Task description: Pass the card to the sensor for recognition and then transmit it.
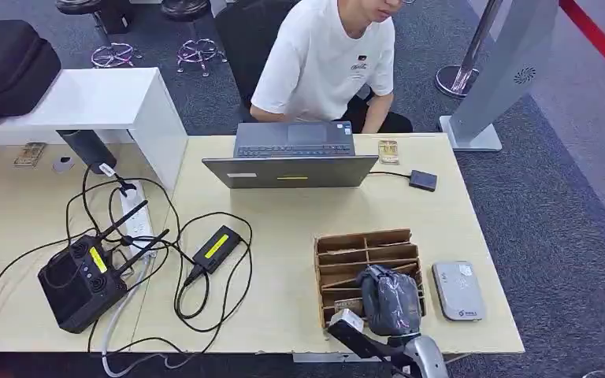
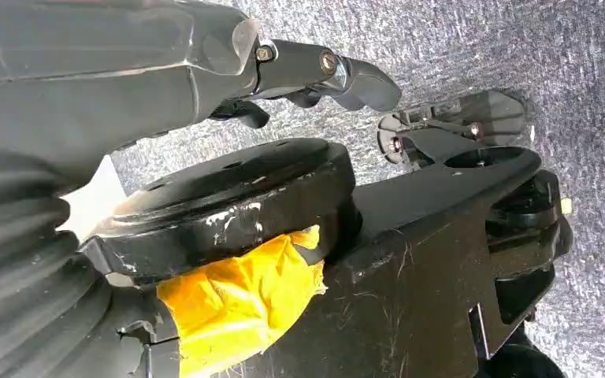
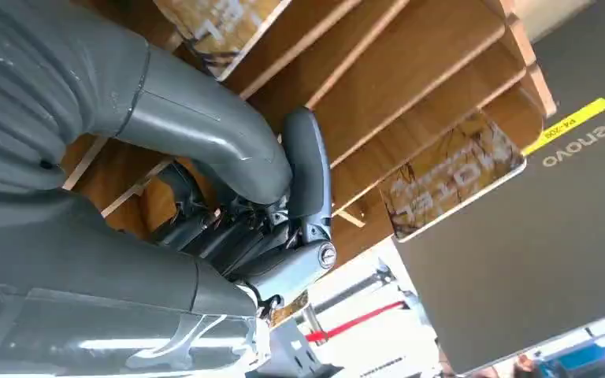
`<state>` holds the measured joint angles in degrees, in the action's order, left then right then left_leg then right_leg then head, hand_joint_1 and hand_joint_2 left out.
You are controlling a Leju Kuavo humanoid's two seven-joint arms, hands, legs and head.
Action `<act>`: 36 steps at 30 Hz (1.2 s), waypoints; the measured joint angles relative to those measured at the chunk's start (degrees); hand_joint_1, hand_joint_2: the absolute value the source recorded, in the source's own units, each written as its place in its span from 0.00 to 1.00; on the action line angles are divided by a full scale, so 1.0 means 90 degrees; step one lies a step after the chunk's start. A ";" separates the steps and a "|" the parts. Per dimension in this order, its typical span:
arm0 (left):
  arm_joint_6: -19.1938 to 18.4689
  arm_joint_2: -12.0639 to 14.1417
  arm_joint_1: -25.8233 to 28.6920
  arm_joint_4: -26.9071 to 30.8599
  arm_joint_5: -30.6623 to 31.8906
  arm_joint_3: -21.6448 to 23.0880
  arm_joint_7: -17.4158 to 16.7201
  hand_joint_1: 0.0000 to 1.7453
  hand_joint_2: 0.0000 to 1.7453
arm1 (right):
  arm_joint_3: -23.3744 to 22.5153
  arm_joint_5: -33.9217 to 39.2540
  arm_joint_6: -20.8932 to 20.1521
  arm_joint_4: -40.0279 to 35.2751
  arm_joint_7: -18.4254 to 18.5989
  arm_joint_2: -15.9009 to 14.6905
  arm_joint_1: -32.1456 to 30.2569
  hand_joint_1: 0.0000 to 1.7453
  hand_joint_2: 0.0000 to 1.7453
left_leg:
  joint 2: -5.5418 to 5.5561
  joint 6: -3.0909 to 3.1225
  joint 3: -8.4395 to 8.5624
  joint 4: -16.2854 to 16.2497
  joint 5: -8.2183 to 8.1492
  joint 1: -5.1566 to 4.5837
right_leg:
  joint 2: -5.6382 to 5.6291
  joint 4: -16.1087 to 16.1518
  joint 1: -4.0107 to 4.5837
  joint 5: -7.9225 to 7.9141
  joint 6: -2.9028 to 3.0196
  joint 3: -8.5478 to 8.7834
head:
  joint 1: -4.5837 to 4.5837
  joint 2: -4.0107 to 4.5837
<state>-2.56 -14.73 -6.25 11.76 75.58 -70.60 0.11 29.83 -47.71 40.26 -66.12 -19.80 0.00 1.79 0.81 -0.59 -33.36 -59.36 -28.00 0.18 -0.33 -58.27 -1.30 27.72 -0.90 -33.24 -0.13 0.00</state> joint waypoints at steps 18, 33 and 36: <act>0.0085 0.0000 0.0004 0.0000 -0.0129 -0.0015 -0.0010 0.00 1.00 | 0.0056 -0.0044 0.0000 -0.3733 -0.0777 -0.0107 -0.1255 1.00 1.00 | -0.0002 0.0001 -0.0008 0.0000 -0.0007 0.0000 | -0.0001 0.0000 0.0000 0.0009 0.0004 -0.0006 | -0.0002 0.0000; 0.0117 -0.0002 0.0003 0.0000 -0.0257 -0.0063 0.0007 0.00 1.00 | 0.0195 -0.0258 -0.0007 -0.4578 -0.0900 -0.0374 -0.1704 0.00 0.00 | -0.0001 -0.0002 -0.0008 0.0001 -0.0010 0.0000 | -0.0001 0.0000 0.0000 0.0010 0.0004 -0.0007 | -0.0002 0.0000; 0.0075 0.0000 0.0007 0.0000 -0.0284 -0.0119 0.0005 0.00 1.00 | 0.0248 -0.0583 -0.0005 -0.4857 -0.0743 -0.0571 -0.1920 0.00 0.00 | 0.0001 -0.0001 -0.0010 0.0001 -0.0010 0.0000 | 0.0002 0.0002 0.0000 0.0011 0.0003 -0.0007 | 0.0000 0.0000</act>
<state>-1.88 -14.73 -6.19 11.76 73.02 -71.67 0.15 32.06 -52.96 40.22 -109.83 -26.49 -5.14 -15.49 0.82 -0.61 -33.46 -59.35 -28.09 0.18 -0.32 -58.26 -1.30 27.83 -0.87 -33.30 -0.13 0.00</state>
